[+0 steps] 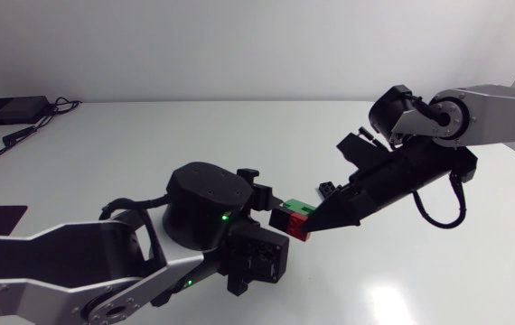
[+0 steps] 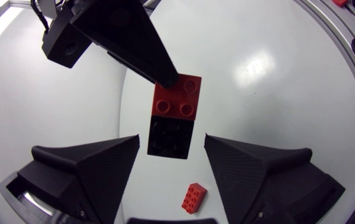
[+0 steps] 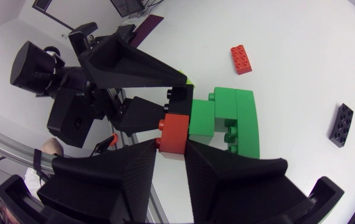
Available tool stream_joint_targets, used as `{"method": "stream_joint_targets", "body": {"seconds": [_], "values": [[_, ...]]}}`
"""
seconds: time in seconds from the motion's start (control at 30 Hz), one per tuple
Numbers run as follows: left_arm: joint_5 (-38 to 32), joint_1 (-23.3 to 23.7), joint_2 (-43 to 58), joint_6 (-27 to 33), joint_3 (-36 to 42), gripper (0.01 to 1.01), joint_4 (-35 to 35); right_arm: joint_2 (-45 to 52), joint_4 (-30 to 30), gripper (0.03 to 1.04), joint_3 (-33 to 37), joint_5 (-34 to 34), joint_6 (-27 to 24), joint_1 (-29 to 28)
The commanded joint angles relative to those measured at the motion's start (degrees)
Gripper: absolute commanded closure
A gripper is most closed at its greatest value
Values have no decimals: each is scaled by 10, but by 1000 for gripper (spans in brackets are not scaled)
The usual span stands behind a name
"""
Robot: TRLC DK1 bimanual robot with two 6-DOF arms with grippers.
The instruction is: Separate the duplo bricks
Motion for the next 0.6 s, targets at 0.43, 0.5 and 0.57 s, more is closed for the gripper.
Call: {"method": "stream_joint_targets", "body": {"seconds": [0.43,0.5,0.57], "values": [[0,-14,15,10,-11,557,13,-9,-6,757,-26,2,-22,4],[-1,-16,15,9,-12,569,13,-8,-5,757,-26,2,-22,4],[-1,-17,15,9,-13,593,12,-8,-4,757,-26,2,-22,5]]}}
